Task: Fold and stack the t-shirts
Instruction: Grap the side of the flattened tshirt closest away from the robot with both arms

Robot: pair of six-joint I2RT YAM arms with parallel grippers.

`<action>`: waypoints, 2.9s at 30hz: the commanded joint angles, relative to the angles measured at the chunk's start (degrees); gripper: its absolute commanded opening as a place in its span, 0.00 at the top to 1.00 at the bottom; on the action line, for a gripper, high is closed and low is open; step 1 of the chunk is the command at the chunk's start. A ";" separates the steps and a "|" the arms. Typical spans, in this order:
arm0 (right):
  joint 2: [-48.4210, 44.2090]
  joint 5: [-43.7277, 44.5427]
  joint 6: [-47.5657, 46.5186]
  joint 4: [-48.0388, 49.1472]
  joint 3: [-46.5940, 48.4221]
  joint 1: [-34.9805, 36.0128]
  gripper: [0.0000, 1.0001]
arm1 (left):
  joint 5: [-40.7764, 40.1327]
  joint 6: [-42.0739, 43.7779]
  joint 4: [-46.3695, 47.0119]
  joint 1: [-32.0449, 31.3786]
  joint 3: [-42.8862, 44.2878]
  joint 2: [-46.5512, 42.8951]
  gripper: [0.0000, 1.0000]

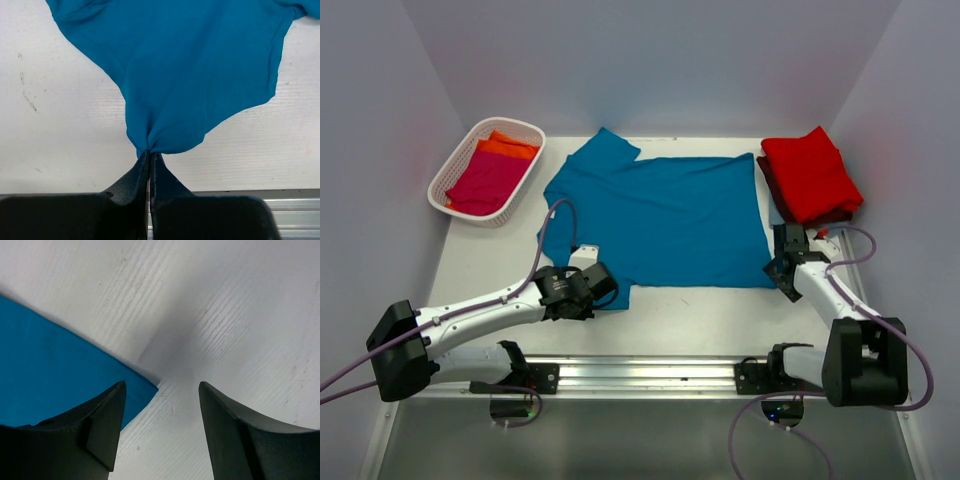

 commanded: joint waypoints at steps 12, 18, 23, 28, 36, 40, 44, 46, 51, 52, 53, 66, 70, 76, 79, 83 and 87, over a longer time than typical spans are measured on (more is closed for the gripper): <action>5.34 -5.23 2.09 7.81 -2.05 -2.36 0.42 | -0.70 0.52 1.24 0.67 -0.43 -0.75 1.00; 7.89 -5.58 2.17 9.92 -2.48 -2.62 0.53 | -0.78 0.35 1.16 0.85 -0.52 -0.93 1.00; 6.67 -5.67 1.82 9.58 -2.93 -2.71 1.00 | -0.96 0.17 0.89 0.76 -0.34 -0.93 1.00; 3.60 -6.02 0.68 7.73 -2.75 -2.71 1.00 | -0.96 0.17 0.72 0.85 -0.26 -0.75 1.00; 0.86 -6.63 -2.04 4.84 -1.70 -2.71 0.77 | -1.05 0.17 0.63 1.03 0.10 -0.49 1.00; 0.34 -6.98 -2.57 3.25 -1.08 -2.71 0.66 | -1.05 0.08 0.45 1.02 0.27 -0.40 1.00; -1.60 -7.25 -3.10 2.90 -1.87 -2.71 0.66 | -1.22 0.08 0.37 1.03 0.10 -0.40 1.00; -2.21 -7.42 -3.10 2.72 -2.22 -2.80 0.66 | -1.31 0.08 0.37 1.11 0.10 -0.40 1.00; -2.21 -9.79 -2.66 2.63 -2.66 -2.71 0.66 | -1.31 0.26 0.45 1.11 0.18 0.04 1.00; -2.30 -10.15 -2.49 2.54 -3.01 -2.71 0.66 | -1.31 0.26 0.45 1.11 0.10 0.04 1.00; -2.39 -11.37 -2.31 2.28 -3.19 -2.71 0.66 | -1.40 0.35 0.45 1.11 0.18 0.21 1.00; 3.49 -13.66 -1.60 6.67 -4.33 -2.71 0.64 | -1.49 0.08 0.28 1.11 0.01 -0.05 1.00; 3.68 -14.01 -1.78 7.81 -4.68 -2.71 0.73 | -1.49 -0.18 0.28 1.20 0.01 -0.23 1.00; 2.62 -14.89 -2.13 8.43 -5.21 -2.71 1.00 | -1.49 -0.18 0.10 1.11 0.18 -0.23 1.00; 1.48 -14.98 -2.48 7.82 -5.30 -2.80 1.00 | -1.40 -0.53 -0.51 1.20 0.45 -0.40 1.00; -2.03 -16.30 -3.10 6.33 -5.04 -2.71 1.00 | -2.62 -1.85 -1.57 1.20 1.41 -2.33 1.00; -4.05 -17.10 -4.24 5.18 -3.98 -2.71 1.00 | -6.23 -4.30 -2.53 1.20 1.59 -5.41 1.00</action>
